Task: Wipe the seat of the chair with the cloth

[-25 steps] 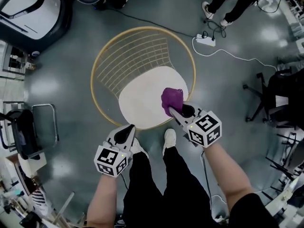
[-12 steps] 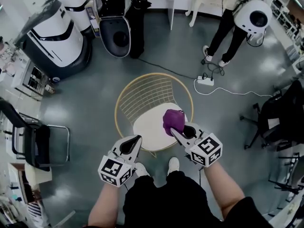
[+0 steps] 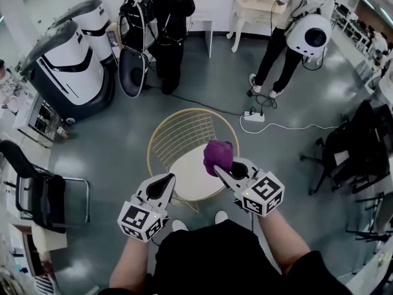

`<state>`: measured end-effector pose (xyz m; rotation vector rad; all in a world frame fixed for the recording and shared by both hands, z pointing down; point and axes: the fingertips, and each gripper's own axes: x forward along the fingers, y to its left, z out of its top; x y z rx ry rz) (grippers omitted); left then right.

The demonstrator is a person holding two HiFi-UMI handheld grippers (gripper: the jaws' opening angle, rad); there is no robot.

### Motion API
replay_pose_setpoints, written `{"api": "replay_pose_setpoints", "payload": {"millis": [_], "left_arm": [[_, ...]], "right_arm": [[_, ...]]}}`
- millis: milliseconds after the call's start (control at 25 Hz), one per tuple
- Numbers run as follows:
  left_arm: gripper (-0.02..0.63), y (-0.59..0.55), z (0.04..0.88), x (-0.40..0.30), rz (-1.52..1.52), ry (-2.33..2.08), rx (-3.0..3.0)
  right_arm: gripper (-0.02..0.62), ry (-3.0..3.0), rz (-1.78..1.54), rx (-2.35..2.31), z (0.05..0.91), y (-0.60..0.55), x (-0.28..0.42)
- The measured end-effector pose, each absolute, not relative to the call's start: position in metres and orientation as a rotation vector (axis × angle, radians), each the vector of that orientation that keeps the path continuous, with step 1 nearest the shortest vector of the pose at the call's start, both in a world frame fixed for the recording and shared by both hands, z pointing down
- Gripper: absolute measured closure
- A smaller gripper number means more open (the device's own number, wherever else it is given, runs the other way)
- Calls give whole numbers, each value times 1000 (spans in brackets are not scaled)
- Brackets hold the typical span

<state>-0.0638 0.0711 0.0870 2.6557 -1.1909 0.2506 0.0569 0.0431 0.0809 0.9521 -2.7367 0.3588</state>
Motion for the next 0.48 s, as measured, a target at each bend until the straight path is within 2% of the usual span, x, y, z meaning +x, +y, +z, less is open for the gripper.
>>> {"api": "replay_pose_setpoints", "payload": {"millis": [480], "left_arm": [[589,96,85,-51,271,-1100,2671]], "right_arm": [[525,-2693,455,975,90,85,55]]}}
